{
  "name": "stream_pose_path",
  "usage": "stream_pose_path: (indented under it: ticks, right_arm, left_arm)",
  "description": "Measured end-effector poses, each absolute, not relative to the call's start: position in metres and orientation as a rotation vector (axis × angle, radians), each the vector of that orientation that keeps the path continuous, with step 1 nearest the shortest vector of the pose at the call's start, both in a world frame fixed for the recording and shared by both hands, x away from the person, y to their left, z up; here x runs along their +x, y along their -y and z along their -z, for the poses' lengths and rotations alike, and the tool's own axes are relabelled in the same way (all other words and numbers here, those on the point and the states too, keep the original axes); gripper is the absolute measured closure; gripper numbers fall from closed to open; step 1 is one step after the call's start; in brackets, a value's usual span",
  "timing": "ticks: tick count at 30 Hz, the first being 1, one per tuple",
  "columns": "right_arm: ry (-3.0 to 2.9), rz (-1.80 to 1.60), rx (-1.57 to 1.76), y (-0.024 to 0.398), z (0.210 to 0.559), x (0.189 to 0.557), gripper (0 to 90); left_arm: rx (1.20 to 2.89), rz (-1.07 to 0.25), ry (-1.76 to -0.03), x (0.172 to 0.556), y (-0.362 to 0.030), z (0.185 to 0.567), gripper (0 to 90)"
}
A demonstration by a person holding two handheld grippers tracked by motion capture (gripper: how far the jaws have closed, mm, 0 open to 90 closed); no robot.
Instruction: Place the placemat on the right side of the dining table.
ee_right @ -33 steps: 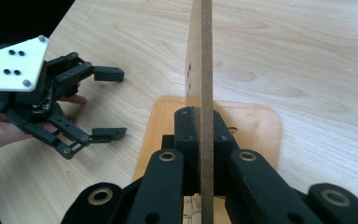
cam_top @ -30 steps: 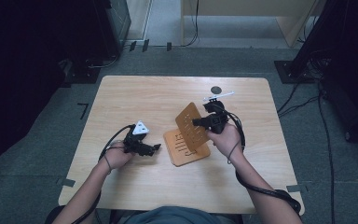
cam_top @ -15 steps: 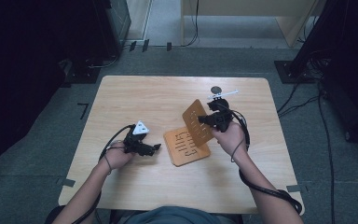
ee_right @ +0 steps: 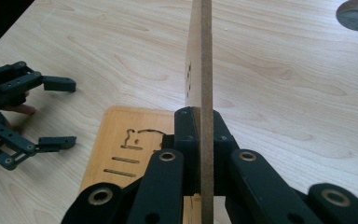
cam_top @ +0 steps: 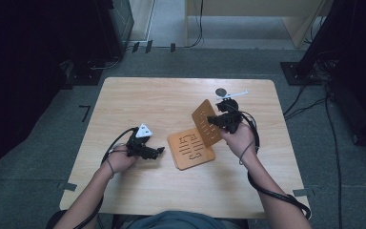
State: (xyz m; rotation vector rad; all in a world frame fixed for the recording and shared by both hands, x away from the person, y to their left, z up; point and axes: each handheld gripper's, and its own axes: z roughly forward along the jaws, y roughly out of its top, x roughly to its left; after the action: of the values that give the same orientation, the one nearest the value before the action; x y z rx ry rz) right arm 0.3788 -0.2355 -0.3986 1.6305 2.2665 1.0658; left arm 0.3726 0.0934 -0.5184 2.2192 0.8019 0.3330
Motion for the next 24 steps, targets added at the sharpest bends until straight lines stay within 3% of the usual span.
stream_pose_path:
  ticks: [24]
  right_arm:
    - [-2.180,-0.984,1.652,0.258,0.399,0.383,87.5]
  left_arm:
    - [2.219,-0.333,-0.802,0.373,-0.093,0.518,9.9]
